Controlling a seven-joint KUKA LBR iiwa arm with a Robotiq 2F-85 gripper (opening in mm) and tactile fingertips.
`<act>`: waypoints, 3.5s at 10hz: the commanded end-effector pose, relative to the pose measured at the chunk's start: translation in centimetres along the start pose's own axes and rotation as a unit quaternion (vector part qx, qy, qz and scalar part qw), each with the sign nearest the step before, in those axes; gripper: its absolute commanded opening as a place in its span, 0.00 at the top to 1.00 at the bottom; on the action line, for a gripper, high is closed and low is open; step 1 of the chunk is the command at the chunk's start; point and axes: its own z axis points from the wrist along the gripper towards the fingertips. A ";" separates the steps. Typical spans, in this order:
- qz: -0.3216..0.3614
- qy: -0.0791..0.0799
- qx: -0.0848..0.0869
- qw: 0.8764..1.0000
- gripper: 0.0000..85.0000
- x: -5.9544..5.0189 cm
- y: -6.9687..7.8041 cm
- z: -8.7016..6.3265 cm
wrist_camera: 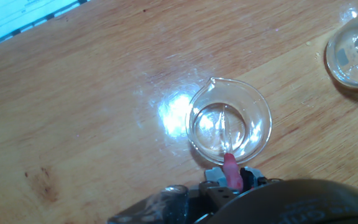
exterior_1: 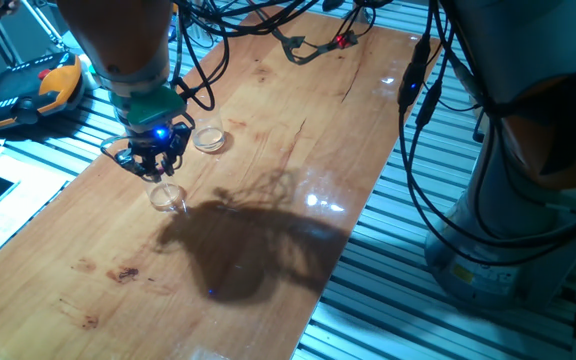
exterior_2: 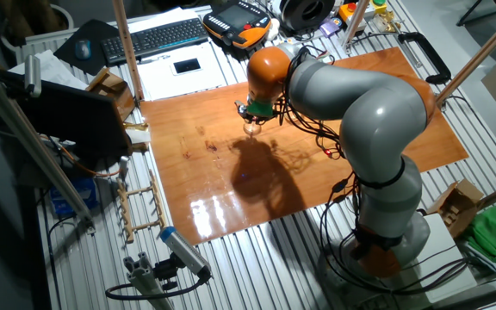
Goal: Transfer liquid using a dropper
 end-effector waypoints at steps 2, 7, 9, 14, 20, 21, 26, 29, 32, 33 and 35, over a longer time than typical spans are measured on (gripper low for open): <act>0.001 0.000 0.000 1.000 0.71 0.0 0.0 0.0; 0.002 0.000 0.002 1.000 0.72 -0.3 0.0 0.0; 0.001 -0.001 0.003 1.000 0.73 -0.3 0.0 -0.1; 0.001 -0.002 0.005 1.000 0.74 -0.3 -0.1 -0.2; 0.001 -0.003 0.007 1.000 0.74 -0.6 -0.1 -0.6; 0.001 -0.004 0.007 1.000 0.74 -0.6 -0.1 -0.6; 0.000 0.001 0.004 1.000 0.73 -0.6 -0.1 -0.6; 0.000 0.002 0.003 1.000 0.73 -0.6 0.0 -0.6; 0.000 0.004 0.003 1.000 0.71 -0.6 0.0 -0.6; 0.000 0.004 0.003 1.000 0.71 -0.6 0.0 -0.6; 0.000 0.003 0.004 1.000 0.71 -0.7 0.0 -0.6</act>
